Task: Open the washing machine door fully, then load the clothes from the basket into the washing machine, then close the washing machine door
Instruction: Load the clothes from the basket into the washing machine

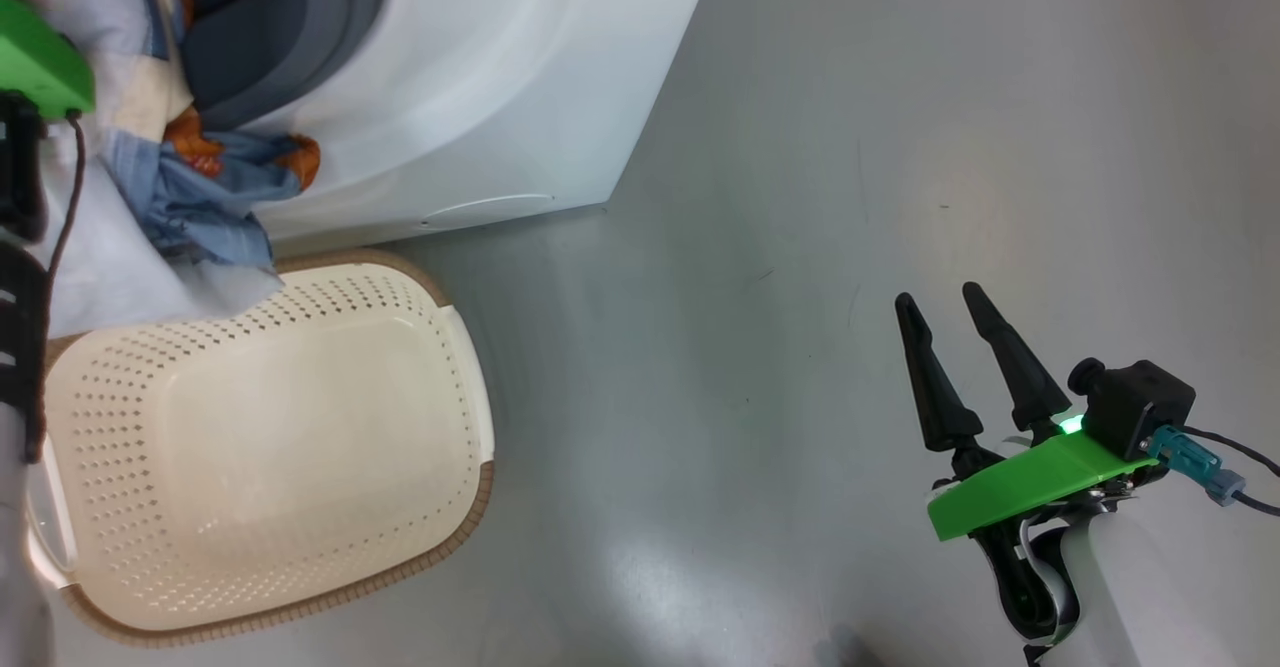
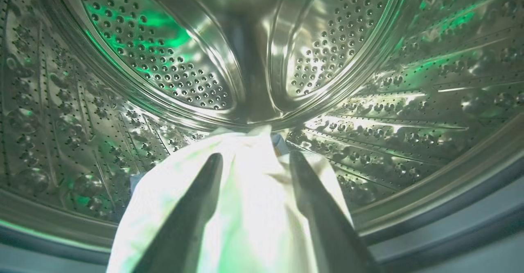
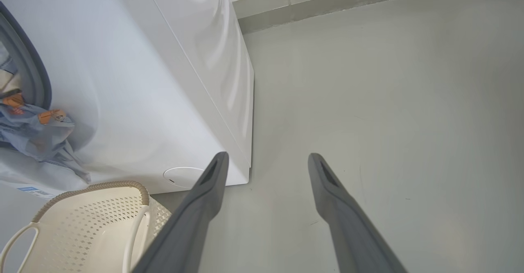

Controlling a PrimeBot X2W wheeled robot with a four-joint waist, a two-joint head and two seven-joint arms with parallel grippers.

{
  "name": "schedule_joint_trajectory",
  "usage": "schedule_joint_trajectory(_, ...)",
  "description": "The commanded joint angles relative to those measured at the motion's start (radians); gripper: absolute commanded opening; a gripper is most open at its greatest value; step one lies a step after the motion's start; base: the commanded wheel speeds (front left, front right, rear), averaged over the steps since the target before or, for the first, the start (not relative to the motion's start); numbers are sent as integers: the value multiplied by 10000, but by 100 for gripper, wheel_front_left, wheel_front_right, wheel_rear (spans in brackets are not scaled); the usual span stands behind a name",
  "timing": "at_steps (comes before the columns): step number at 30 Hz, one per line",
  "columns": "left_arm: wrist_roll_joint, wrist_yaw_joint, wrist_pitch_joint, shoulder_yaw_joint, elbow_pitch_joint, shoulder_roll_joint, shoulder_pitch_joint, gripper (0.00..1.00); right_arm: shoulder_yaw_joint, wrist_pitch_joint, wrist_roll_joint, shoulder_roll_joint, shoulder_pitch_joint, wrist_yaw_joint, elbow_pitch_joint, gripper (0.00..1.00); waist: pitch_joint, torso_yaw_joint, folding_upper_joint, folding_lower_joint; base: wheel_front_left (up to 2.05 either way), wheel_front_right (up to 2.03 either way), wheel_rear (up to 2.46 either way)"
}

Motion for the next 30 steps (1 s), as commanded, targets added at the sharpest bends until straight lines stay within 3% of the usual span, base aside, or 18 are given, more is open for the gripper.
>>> schedule_joint_trajectory(1,-156,-22,-53,16,-40,399,-195,100,224,-49,65,-39,92,27,-168,100,-16,26,0,0,0,0,0)
schedule_joint_trajectory(14,-1189,-24,-53,-983,613,445,-235,100,226,-49,46,-104,79,27,-140,100,-172,194,0,0,0,0,0)
schedule_joint_trajectory(22,-1541,-24,-53,-742,-513,307,505,100,172,-49,11,-195,64,27,-140,100,-414,455,0,0,0,0,0)
schedule_joint_trajectory(30,-1067,-24,-53,58,-1916,35,1970,100,129,-49,-20,-330,95,27,-135,100,-844,722,0,0,0,0,0)
